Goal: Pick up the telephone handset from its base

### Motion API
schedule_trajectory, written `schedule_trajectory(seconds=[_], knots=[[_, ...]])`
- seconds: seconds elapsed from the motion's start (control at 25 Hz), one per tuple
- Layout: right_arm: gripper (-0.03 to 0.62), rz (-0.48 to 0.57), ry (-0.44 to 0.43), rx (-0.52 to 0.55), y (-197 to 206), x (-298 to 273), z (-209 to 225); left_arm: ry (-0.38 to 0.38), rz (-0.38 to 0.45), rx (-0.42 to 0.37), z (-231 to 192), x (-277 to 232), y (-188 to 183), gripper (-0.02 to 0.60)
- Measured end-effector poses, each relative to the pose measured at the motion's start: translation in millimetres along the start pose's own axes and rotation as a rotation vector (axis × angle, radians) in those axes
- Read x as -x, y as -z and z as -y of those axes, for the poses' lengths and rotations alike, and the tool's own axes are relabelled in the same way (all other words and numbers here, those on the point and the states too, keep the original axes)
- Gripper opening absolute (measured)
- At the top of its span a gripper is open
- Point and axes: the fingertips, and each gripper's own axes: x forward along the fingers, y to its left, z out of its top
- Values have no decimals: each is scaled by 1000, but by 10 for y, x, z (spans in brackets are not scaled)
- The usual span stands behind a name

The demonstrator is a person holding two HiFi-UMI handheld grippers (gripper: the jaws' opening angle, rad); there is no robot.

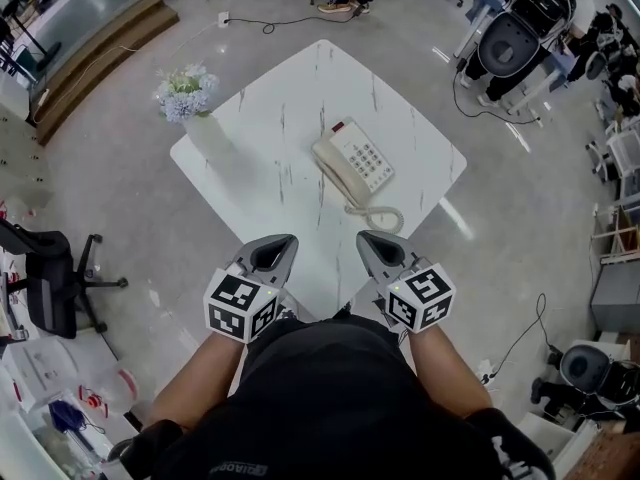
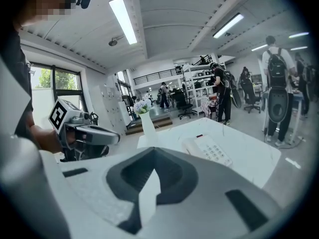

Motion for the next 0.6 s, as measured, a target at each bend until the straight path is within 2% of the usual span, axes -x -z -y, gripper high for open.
schedule_trajectory(seconds=[0.48, 0.6], knots=[[2, 5, -8, 34, -2, -77, 78, -21, -9, -1, -25, -65, -36, 2], [21, 7, -15, 48, -7, -101, 47, -22, -16, 0, -39, -57, -19, 2]])
